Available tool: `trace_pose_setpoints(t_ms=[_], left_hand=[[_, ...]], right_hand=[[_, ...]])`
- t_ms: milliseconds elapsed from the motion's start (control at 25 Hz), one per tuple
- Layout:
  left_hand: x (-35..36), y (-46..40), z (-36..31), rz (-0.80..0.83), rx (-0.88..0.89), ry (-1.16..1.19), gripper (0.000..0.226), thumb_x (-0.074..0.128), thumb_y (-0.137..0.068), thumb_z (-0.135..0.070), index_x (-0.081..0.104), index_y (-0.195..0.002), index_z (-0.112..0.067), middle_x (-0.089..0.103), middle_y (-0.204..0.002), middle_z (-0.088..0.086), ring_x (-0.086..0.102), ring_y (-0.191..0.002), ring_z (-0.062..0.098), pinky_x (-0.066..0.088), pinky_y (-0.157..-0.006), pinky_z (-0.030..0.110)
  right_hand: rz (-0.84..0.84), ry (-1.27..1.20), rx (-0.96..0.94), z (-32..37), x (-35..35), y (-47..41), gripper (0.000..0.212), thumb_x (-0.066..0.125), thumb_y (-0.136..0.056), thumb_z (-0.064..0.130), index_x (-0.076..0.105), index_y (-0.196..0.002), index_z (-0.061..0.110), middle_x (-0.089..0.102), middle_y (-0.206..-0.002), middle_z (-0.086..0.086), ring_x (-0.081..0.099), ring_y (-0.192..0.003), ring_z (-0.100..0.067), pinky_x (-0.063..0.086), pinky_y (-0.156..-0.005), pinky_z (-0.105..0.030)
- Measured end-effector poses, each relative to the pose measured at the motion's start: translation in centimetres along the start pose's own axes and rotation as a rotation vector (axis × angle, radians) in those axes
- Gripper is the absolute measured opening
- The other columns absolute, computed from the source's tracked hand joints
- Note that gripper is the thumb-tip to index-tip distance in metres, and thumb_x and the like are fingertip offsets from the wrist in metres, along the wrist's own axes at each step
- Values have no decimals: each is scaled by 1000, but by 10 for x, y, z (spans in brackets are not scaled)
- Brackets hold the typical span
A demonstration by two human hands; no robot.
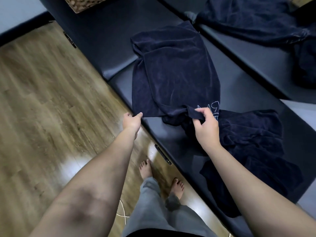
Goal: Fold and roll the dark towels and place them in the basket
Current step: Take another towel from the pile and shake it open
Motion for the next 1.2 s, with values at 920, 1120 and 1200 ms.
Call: trace_pose_setpoints(t_ms=[920,1120,1200], left_hand=[[67,62,-26,537,-76,406,10,59,-101,-17,57,-92,-20,58,-81,-1,47,-52,9,37,-49,21],[13,62,-41,133,100,490,13,59,-102,-26,62,-91,-20,61,-94,-1,51,-70,12,39,-57,22],[-11,66,-56,28,146,594,17,55,-104,-26,59,-89,-20,58,-87,-1,48,-71,13,41,-60,23]], right_hand=[[-68,-250,170,28,-14,-15,51,56,-103,31,25,-63,22,21,-53,14,20,-52,-6,22,-49,-25],[-235,-302,140,25,-48,-1,52,52,-103,34,19,-65,23,19,-59,13,19,-57,-8,21,-53,-28],[-345,-351,142,29,-70,-1,51,50,-102,39,20,-64,24,21,-62,9,22,-60,-9,23,-57,-32]])
Point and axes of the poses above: each hand's wrist, its own y-axis away from the middle knuckle, its own x-axis out of the palm, z = x × y, the point moved 8 cm from there along -y, towards the middle knuckle
